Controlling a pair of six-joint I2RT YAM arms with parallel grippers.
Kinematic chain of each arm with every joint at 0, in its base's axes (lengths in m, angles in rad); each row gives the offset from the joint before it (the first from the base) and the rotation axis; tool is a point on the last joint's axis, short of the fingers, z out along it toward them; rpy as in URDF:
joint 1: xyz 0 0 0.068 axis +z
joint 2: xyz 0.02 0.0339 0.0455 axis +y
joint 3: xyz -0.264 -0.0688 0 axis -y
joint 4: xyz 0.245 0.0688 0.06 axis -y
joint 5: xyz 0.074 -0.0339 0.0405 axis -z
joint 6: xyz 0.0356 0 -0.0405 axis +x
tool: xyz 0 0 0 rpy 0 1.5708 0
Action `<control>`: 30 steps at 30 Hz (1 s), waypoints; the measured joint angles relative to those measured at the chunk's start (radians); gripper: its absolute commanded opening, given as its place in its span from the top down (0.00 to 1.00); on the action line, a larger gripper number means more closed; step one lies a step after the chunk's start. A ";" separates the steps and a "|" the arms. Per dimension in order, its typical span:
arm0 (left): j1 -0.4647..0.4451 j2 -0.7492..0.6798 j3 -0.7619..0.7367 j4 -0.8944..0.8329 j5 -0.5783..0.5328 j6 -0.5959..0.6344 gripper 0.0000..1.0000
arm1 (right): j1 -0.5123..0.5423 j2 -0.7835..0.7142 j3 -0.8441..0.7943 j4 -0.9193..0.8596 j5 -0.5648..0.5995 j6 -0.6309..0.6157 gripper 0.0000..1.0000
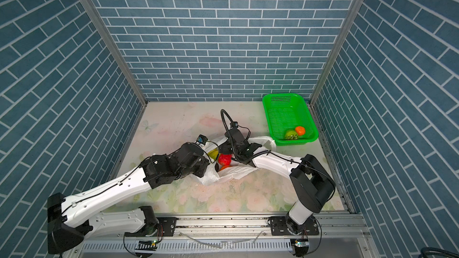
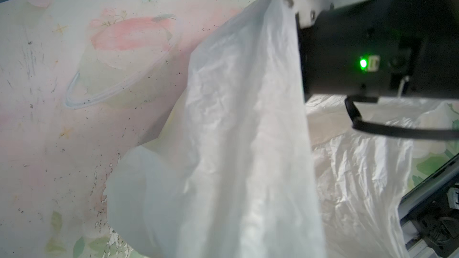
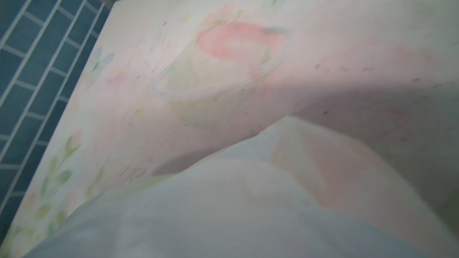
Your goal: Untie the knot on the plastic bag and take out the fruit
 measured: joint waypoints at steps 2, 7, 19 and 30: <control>0.000 0.013 -0.005 0.014 -0.003 0.012 1.00 | -0.048 -0.002 0.000 0.026 0.064 -0.026 0.15; 0.002 0.100 0.013 0.046 -0.023 0.060 1.00 | -0.148 -0.032 0.000 0.023 0.208 -0.100 0.14; 0.050 0.268 0.270 0.060 -0.087 0.206 1.00 | -0.316 -0.264 -0.052 -0.081 0.339 -0.223 0.14; 0.055 0.322 0.256 0.064 -0.005 0.151 1.00 | -0.228 -0.266 -0.046 -0.287 0.024 -0.208 0.15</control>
